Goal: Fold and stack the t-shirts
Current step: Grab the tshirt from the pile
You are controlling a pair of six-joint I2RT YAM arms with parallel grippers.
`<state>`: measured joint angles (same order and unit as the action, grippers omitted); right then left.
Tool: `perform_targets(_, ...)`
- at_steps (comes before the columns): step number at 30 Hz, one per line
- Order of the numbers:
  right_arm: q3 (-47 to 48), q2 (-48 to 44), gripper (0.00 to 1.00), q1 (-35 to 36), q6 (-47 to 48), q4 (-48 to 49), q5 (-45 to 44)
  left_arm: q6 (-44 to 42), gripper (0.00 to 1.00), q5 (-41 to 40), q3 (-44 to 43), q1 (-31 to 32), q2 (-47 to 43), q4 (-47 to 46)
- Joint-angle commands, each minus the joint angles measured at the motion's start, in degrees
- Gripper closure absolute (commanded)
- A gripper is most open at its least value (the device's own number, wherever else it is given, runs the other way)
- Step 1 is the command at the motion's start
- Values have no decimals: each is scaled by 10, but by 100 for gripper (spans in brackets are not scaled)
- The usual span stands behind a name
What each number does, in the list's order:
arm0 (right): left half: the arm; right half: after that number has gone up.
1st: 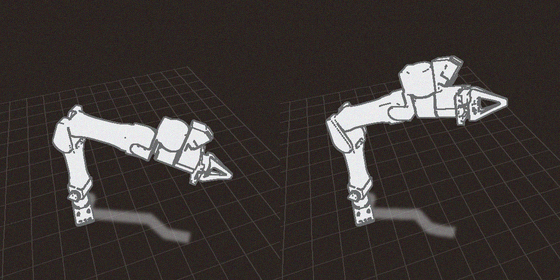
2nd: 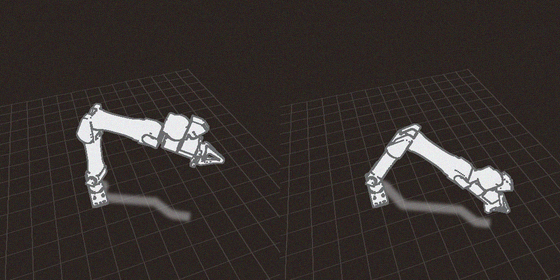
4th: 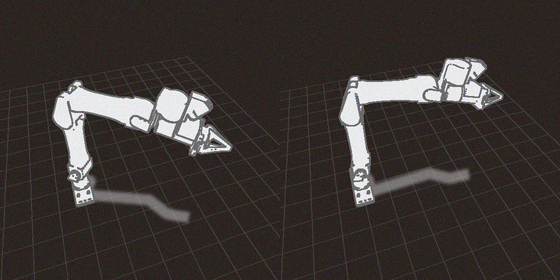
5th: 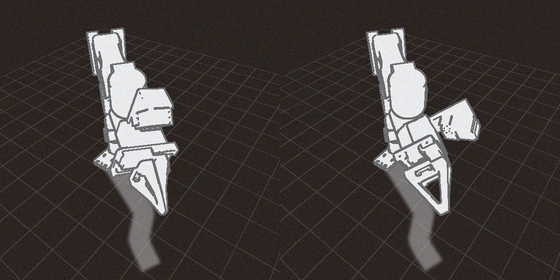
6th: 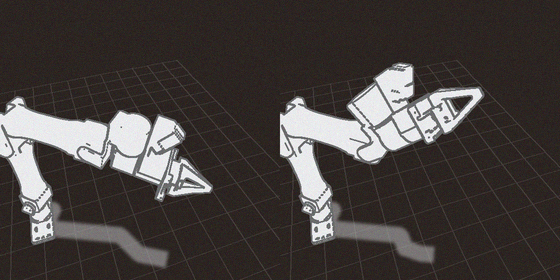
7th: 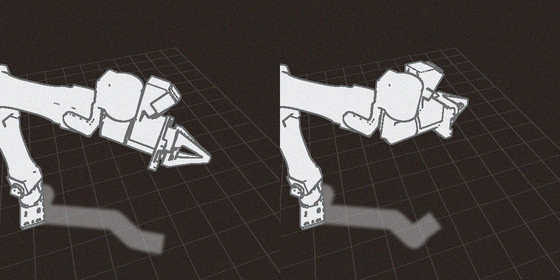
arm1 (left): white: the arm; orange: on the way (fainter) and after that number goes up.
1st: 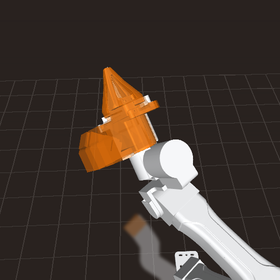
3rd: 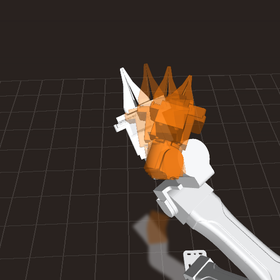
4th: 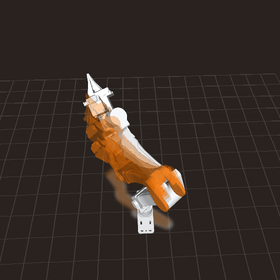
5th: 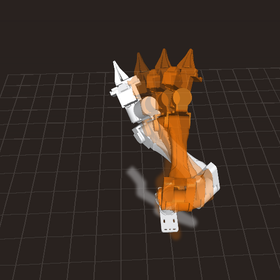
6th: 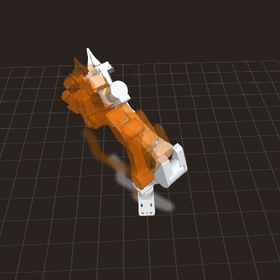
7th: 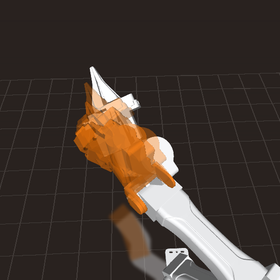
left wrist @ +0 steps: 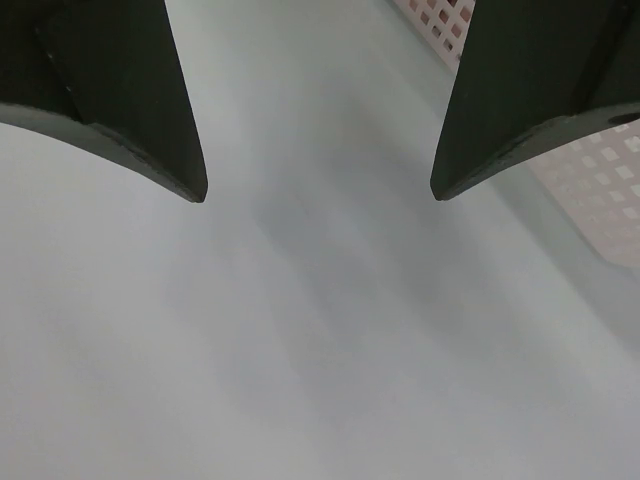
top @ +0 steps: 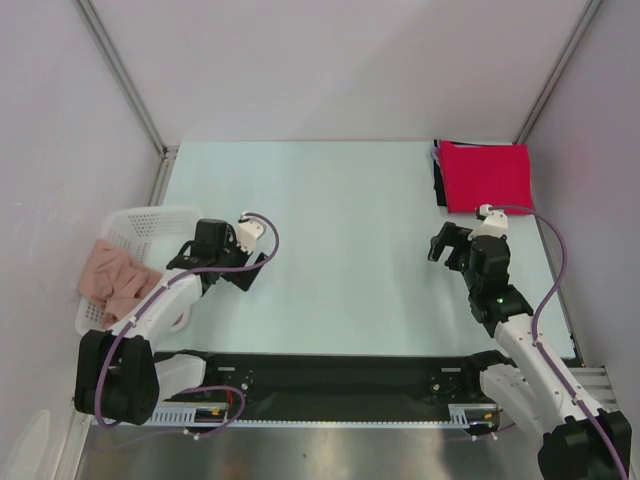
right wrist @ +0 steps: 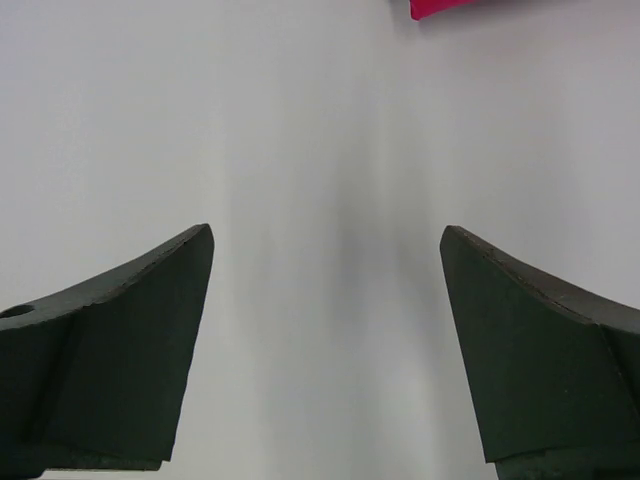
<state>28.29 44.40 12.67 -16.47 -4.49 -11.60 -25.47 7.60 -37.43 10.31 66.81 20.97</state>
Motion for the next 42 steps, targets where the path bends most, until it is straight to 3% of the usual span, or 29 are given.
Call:
perform_targets(1, 4, -1, 0, 3, 6, 25, -15, 10, 0, -6, -10, -5, 5, -16)
perform_targets(6, 6, -1, 0, 4, 7, 27, -12, -7, 0, 16, -48, -5, 1, 33)
perform_targets(12, 15, 0, 0, 5, 12, 18, -8, -21, 0, -74, -172, -19, -56, 127)
perform_targets(15, 19, -3, 0, 5, 14, 10, -8, -21, 0, -104, -218, -118, -30, 148)
perform_targets(18, 18, -8, 0, 7, 13, 10, -8, -20, 0, -30, -274, -279, 3, 179)
perform_targets(19, 16, -8, 0, 7, 13, 11, -8, -23, 0, -31, -284, -301, 14, 184)
perform_targets(22, 17, -6, 0, 8, 13, 14, -6, -47, 1, -123, -283, -349, 63, 185)
perform_targets(25, 19, 0, 0, 8, 14, 16, -4, -73, 13, -109, -266, -396, 107, 203)
perform_targets(27, 20, 7, 0, 8, 15, 20, -1, -84, 14, -106, -252, -416, 126, 227)
perform_targets(33, 26, 17, 0, 9, 17, 17, -1, -108, 15, -253, -182, -427, 199, 158)
perform_targets(36, 26, 12, 0, 10, 19, 15, -6, -110, 27, -244, -179, -427, 213, 169)
perform_targets(38, 26, 9, 0, 10, 20, 15, -8, -112, 61, -241, -178, -426, 206, 171)
perform_targets(39, 26, 8, 0, 10, 21, 15, -8, -110, 89, -239, -182, -426, 199, 169)
perform_targets(40, 27, 7, 0, 10, 21, 16, -9, -107, 100, -233, -186, -426, 187, 168)
perform_targets(42, 28, 9, 0, 10, 21, 14, -7, -105, 100, -189, -203, -422, 138, 175)
